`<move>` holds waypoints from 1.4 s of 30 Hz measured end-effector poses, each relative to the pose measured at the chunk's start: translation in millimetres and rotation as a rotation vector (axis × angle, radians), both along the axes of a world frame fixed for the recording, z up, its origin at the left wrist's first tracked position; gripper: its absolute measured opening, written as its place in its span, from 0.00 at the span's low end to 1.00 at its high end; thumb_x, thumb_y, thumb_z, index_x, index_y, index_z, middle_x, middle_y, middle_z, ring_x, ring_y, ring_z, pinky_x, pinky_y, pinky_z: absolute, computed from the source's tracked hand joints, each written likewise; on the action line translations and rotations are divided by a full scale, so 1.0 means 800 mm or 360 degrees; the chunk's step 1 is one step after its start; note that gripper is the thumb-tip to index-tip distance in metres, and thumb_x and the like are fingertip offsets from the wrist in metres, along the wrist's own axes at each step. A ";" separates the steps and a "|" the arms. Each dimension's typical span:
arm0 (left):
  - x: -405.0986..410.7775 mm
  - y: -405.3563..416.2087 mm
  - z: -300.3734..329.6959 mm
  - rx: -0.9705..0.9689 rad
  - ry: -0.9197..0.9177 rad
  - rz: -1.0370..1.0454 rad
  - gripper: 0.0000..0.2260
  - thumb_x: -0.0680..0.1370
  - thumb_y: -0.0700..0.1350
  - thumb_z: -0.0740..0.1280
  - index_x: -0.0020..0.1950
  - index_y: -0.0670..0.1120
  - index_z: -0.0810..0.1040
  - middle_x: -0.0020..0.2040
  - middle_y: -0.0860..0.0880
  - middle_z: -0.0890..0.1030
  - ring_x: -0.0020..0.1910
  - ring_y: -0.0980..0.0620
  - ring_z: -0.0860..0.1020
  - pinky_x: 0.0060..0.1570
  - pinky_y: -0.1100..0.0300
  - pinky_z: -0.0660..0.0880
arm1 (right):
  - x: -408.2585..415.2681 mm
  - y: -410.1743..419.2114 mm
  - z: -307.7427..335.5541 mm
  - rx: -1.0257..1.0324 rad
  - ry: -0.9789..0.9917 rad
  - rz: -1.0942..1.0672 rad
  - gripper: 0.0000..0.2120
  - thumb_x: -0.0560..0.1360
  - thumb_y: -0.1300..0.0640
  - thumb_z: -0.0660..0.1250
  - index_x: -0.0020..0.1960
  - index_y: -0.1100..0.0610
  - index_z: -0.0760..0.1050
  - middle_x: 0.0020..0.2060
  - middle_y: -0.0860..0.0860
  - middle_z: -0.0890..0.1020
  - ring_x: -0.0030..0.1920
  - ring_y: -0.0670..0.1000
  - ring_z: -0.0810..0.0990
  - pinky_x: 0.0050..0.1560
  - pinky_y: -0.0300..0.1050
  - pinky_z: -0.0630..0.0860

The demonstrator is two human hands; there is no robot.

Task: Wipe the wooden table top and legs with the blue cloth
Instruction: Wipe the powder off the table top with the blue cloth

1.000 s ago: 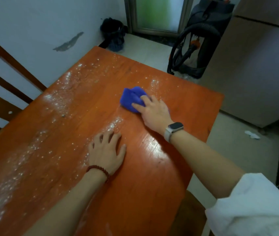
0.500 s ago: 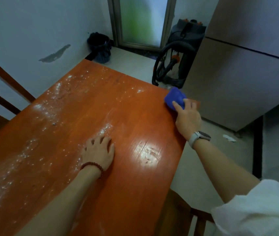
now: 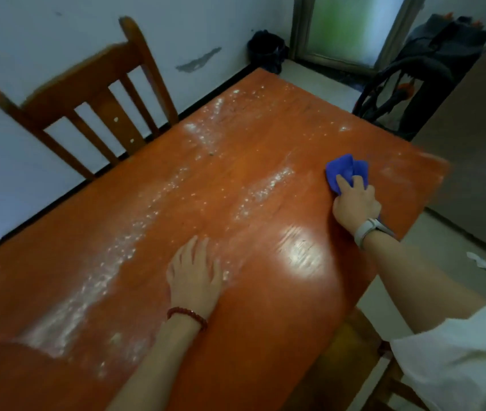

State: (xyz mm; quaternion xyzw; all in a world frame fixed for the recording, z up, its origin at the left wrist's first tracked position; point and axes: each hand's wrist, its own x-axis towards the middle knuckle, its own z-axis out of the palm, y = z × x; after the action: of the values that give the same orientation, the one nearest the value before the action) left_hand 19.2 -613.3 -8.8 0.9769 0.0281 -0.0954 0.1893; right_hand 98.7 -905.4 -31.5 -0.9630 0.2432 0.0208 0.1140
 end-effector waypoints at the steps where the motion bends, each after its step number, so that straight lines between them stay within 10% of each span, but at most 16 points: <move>1: -0.017 0.026 -0.002 0.0006 0.0011 0.0069 0.21 0.79 0.50 0.56 0.72 0.49 0.60 0.74 0.49 0.59 0.73 0.48 0.55 0.71 0.47 0.52 | 0.003 0.029 -0.001 0.0016 0.0019 0.0119 0.24 0.77 0.59 0.58 0.72 0.51 0.60 0.69 0.56 0.63 0.62 0.63 0.65 0.51 0.54 0.71; 15: -0.212 0.290 -0.049 0.0162 0.0226 0.0976 0.25 0.78 0.53 0.55 0.74 0.50 0.55 0.76 0.46 0.50 0.74 0.44 0.47 0.70 0.41 0.46 | -0.170 0.348 -0.016 0.0419 0.0053 0.1705 0.21 0.72 0.56 0.57 0.65 0.47 0.71 0.62 0.52 0.72 0.54 0.59 0.74 0.41 0.54 0.77; 21: -0.222 0.293 -0.066 0.0294 0.0226 0.0942 0.26 0.78 0.56 0.50 0.75 0.50 0.51 0.76 0.46 0.49 0.74 0.44 0.46 0.70 0.41 0.44 | -0.100 0.288 0.017 0.0474 -0.0445 0.1061 0.20 0.72 0.59 0.59 0.63 0.53 0.74 0.57 0.58 0.73 0.54 0.60 0.75 0.50 0.48 0.72; 28: -0.222 0.294 -0.078 0.0356 0.0175 0.0960 0.25 0.78 0.56 0.51 0.74 0.50 0.53 0.76 0.45 0.52 0.74 0.43 0.48 0.70 0.39 0.46 | -0.030 0.288 -0.007 0.0020 0.0080 0.0680 0.26 0.75 0.56 0.59 0.72 0.50 0.58 0.68 0.56 0.62 0.61 0.64 0.65 0.52 0.58 0.70; 42: -0.225 0.304 -0.068 0.0246 0.0317 0.0882 0.27 0.78 0.58 0.49 0.75 0.53 0.45 0.76 0.49 0.43 0.74 0.47 0.40 0.71 0.43 0.40 | -0.207 0.395 -0.005 0.0444 0.0291 0.2526 0.22 0.74 0.58 0.58 0.65 0.43 0.70 0.63 0.50 0.71 0.55 0.54 0.71 0.39 0.51 0.75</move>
State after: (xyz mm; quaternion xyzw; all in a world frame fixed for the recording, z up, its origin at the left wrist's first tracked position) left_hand -160.7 -370.3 -63.2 0.9294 0.3191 -0.1328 0.1296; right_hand -67.2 -589.5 -35.8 -0.8200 -0.5089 0.2041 0.1641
